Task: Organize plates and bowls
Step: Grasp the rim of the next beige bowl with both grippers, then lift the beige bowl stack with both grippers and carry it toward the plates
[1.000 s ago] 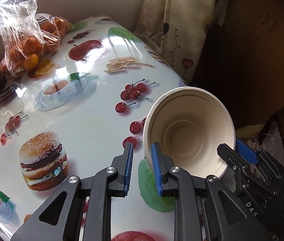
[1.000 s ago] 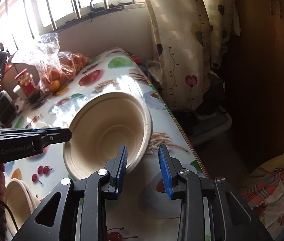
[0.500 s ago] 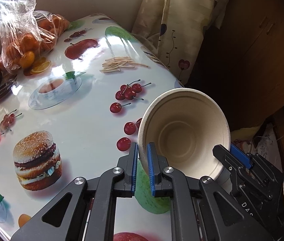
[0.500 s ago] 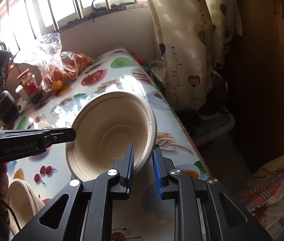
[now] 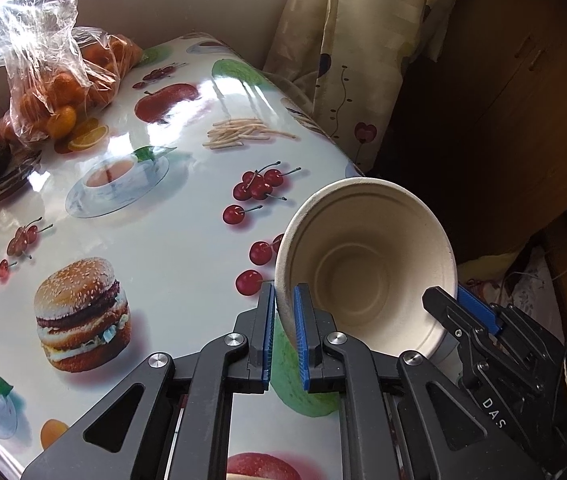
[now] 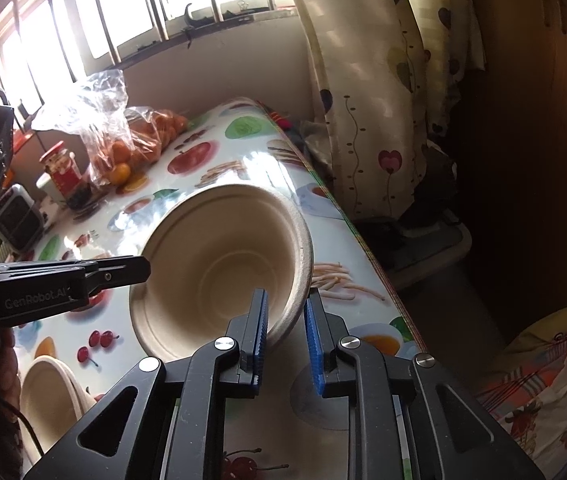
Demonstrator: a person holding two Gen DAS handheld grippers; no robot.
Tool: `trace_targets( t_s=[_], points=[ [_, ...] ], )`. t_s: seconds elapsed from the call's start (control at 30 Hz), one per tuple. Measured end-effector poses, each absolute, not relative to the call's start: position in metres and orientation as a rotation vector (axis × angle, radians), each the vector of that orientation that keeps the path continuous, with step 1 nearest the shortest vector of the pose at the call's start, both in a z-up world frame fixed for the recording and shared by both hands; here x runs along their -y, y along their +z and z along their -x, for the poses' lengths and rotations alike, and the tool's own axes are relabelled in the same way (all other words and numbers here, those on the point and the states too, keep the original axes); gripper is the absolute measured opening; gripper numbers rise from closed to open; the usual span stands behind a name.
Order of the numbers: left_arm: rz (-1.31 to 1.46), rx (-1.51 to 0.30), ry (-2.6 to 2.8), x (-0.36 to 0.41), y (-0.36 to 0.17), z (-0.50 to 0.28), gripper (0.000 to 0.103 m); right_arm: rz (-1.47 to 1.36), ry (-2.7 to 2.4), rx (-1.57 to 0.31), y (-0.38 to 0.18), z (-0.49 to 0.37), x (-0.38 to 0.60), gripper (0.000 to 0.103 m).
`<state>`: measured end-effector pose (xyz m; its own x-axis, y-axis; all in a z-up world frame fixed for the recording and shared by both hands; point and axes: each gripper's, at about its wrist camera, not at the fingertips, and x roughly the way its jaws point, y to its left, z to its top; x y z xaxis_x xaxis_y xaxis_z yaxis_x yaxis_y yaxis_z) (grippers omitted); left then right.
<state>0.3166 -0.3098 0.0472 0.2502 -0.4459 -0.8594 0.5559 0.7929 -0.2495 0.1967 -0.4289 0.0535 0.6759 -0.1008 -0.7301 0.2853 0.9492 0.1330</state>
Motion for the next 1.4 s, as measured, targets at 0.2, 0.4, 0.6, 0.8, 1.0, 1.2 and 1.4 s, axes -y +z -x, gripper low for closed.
trace_targets(
  t_s=[0.2,0.4,0.6,0.8,1.0,1.2,1.4],
  points=[
    [-0.106,-1.116,-0.681,0.304,0.053,-0.311,0.010,-0.243,-0.213,-0.791,0.058,-0.190,0.423,0.018],
    [-0.098,-1.104,-0.678,0.295,0.058,-0.304,0.010,-0.241,-0.204,-0.781,0.064,-0.182,0.418,0.018],
    [-0.088,-1.092,-0.676,0.286,0.065,-0.294,0.010,-0.237,-0.194,-0.764,0.072,-0.173,0.409,0.018],
    [-0.078,-1.074,-0.671,0.274,0.074,-0.284,0.010,-0.230,-0.182,-0.751,0.078,-0.165,0.401,0.018],
    [-0.069,-1.061,-0.663,0.262,0.079,-0.275,0.010,-0.224,-0.169,-0.741,0.084,-0.157,0.391,0.018],
    [-0.056,-1.049,-0.657,0.248,0.085,-0.265,0.010,-0.216,-0.156,-0.731,0.089,-0.149,0.380,0.018],
    [-0.041,-1.037,-0.647,0.232,0.090,-0.256,0.010,-0.209,-0.136,-0.721,0.094,-0.140,0.367,0.018]
  ],
)
